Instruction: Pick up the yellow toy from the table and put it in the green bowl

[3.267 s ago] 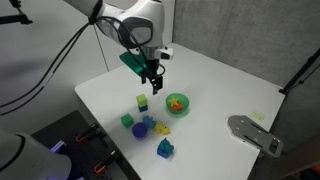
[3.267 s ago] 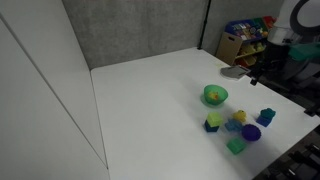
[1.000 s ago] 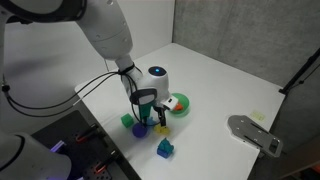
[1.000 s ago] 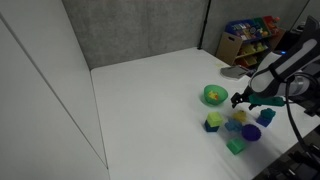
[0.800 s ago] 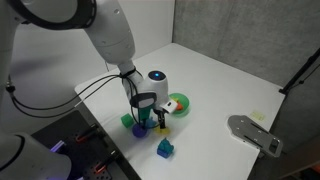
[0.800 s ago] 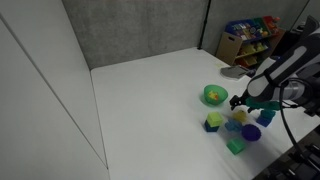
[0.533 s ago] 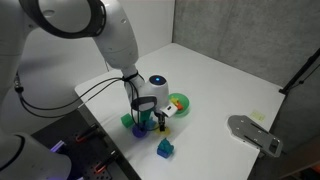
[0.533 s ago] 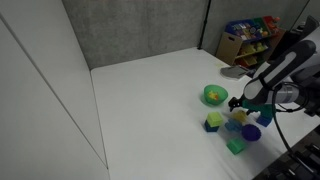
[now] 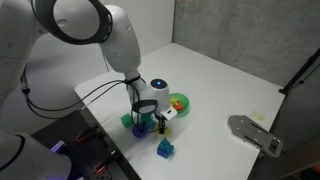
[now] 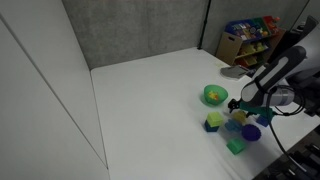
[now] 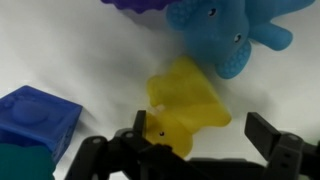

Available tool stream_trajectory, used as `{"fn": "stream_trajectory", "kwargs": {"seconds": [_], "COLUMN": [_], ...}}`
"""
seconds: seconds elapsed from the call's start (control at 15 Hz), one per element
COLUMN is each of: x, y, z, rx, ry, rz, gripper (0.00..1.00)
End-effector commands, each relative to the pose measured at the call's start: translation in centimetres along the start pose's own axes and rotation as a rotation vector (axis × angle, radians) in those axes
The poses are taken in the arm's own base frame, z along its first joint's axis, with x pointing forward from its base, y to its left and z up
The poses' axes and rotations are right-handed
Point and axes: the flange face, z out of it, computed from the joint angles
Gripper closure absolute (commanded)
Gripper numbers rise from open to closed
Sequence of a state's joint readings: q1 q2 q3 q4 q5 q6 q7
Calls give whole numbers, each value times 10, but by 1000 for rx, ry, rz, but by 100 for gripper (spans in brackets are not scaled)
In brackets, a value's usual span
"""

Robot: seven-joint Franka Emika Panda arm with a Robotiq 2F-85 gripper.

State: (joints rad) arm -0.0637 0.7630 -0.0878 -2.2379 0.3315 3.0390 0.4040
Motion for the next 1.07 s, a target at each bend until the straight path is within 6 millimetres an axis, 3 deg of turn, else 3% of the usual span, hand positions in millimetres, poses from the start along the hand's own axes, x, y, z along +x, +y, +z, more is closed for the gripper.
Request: {"fn": "stream_trajectory", "kwargs": {"seconds": [0.0, 0.07, 0.33, 0.53, 1.0], "x": [1, 0, -4, -10, -22], "y": [-4, -4, -5, -9, -34], "z": [4, 4, -5, -25, -100], "rx": [1, 1, 8, 30, 118], "ry": [20, 20, 17, 19, 39], "rz": [18, 14, -6, -30, -98], "gripper": [25, 27, 60, 80, 88]}}
